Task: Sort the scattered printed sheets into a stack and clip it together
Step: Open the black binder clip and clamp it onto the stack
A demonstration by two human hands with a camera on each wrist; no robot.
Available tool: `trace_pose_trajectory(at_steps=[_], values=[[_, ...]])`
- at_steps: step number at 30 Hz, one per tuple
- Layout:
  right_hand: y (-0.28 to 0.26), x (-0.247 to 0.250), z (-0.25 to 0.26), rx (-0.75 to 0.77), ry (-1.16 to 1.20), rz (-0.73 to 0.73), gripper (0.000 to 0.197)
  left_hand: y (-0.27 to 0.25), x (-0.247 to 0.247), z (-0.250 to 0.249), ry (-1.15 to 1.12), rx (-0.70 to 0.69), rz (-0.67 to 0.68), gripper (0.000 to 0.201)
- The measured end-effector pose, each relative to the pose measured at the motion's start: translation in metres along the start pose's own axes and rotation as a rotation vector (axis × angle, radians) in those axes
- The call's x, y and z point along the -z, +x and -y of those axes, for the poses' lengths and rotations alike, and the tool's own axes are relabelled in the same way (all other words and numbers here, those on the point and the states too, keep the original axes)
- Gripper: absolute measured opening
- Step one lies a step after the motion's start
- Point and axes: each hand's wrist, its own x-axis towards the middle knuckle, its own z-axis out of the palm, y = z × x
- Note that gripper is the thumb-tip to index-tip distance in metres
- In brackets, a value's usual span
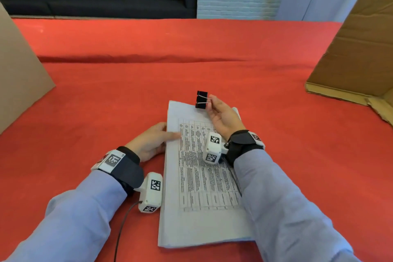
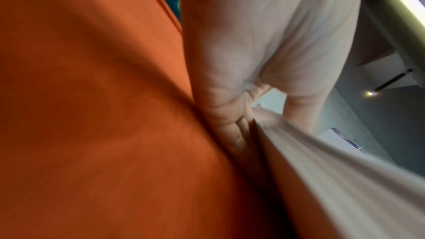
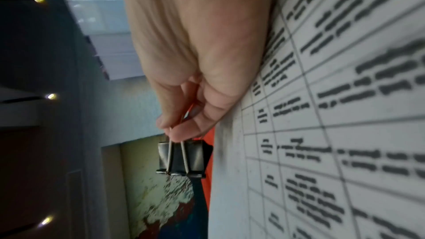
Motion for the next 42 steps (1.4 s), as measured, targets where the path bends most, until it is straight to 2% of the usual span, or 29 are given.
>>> trace_pose_trajectory(at_steps=[2,3,5,7,9,12,15,17,19,22,24,26,30,34,36,38,42], values=[[0.001,0.006,-0.002,-0.005,-0.054,0.015,0.013,0.012,0.003,-0.010,-0.060,-0.094,-0.107,0.063],[0.002,0.007,-0.003,0.008,-0.065,0.014,0.013,0.018,0.005,-0.015,-0.089,-0.152,-0.110,0.073],[0.002,0.005,-0.003,0.029,-0.098,0.024,0.013,0.029,0.007,-0.023,-0.111,-0.253,-0.014,0.079],[0.002,0.003,-0.005,0.028,-0.145,0.046,0.013,0.036,0.011,-0.026,-0.131,-0.308,0.122,0.068],[0.001,0.003,-0.006,0.026,-0.201,0.066,0.012,0.042,0.015,-0.021,-0.171,-0.305,0.191,0.056],[0.000,0.002,-0.006,0.040,-0.312,0.088,0.014,0.051,0.017,-0.012,-0.142,-0.285,0.149,0.034],[-0.004,-0.003,-0.008,0.056,-0.476,0.147,0.018,0.059,0.019,-0.006,-0.044,-0.293,0.104,0.041],[-0.004,-0.005,-0.010,0.056,-0.551,0.169,0.021,0.061,0.019,-0.004,0.013,-0.308,0.127,0.029],[-0.001,-0.005,-0.011,0.068,-0.579,0.169,0.016,0.064,0.018,-0.004,0.054,-0.324,0.131,0.017],[0.001,-0.005,-0.012,0.076,-0.637,0.196,0.015,0.069,0.020,-0.003,-0.067,-0.336,0.061,0.031],[0.000,-0.006,-0.013,0.075,-0.672,0.227,0.017,0.070,0.019,-0.004,-0.038,-0.357,0.090,0.035],[0.001,-0.006,-0.015,0.078,-0.694,0.240,0.019,0.069,0.016,-0.004,-0.016,-0.387,0.109,0.032],[0.005,-0.004,-0.016,0.121,-0.757,0.206,0.019,0.072,0.014,-0.004,0.059,-0.486,0.017,0.030],[0.008,-0.001,-0.017,0.133,-0.813,0.227,0.012,0.072,0.016,-0.002,0.023,-0.440,0.021,0.013],[0.008,0.000,-0.018,0.140,-0.830,0.245,0.009,0.072,0.016,-0.002,0.010,-0.419,0.004,0.015],[0.008,-0.001,-0.021,0.180,-0.885,0.235,0.015,0.072,0.017,-0.001,0.012,-0.409,0.001,0.014],[0.009,-0.008,-0.031,0.283,-1.020,0.096,0.030,0.070,0.016,-0.002,0.031,-0.410,0.001,0.017]])
